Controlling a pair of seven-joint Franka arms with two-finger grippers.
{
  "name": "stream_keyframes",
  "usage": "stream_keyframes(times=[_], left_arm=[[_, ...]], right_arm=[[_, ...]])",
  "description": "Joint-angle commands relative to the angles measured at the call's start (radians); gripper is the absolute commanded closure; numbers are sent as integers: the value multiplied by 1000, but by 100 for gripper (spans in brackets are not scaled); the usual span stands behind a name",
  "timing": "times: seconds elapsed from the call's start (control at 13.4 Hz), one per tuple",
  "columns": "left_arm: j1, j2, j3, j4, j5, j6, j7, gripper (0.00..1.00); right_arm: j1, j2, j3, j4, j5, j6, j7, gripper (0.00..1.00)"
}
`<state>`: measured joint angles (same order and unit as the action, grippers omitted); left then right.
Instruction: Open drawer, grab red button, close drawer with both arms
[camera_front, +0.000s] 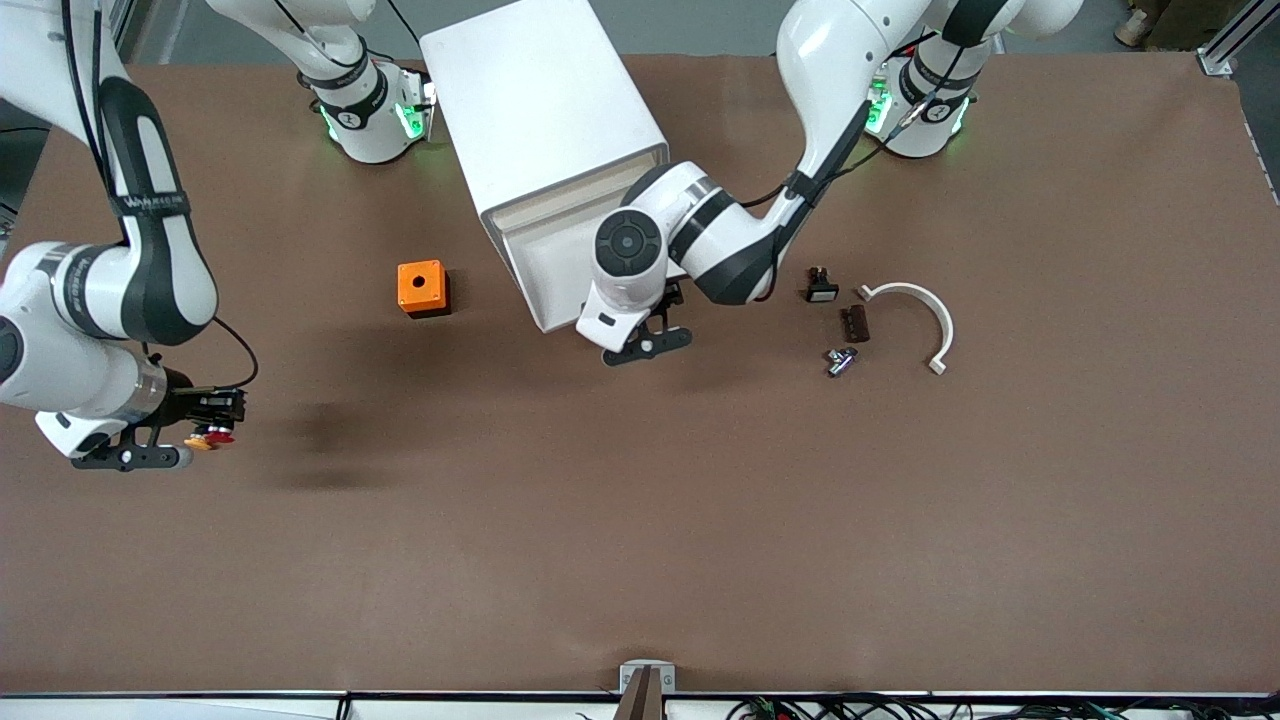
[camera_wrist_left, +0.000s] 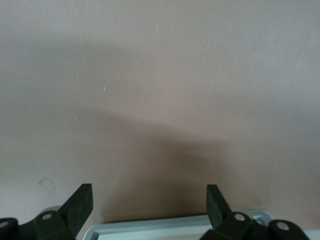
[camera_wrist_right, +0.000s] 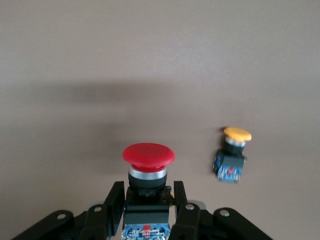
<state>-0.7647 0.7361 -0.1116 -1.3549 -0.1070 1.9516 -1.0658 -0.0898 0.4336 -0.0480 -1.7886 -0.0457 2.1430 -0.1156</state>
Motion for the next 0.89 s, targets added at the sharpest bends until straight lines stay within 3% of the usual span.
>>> stream_keyframes(times=[0.0,0.22,0.82], left_arm=[[-10,-15,-20,-24,-16,-63,-6,0],[-8,-23,-57,-23,-28,-143,-29,0],[-36,-15,-92,-21,-173,-115,-57,0]], right_arm=[[-33,46,20,12,-16,32,-9,99],[-45,85,20,11,-14,75,0,99],[-39,142,19,-48,-10,179,60,95]])
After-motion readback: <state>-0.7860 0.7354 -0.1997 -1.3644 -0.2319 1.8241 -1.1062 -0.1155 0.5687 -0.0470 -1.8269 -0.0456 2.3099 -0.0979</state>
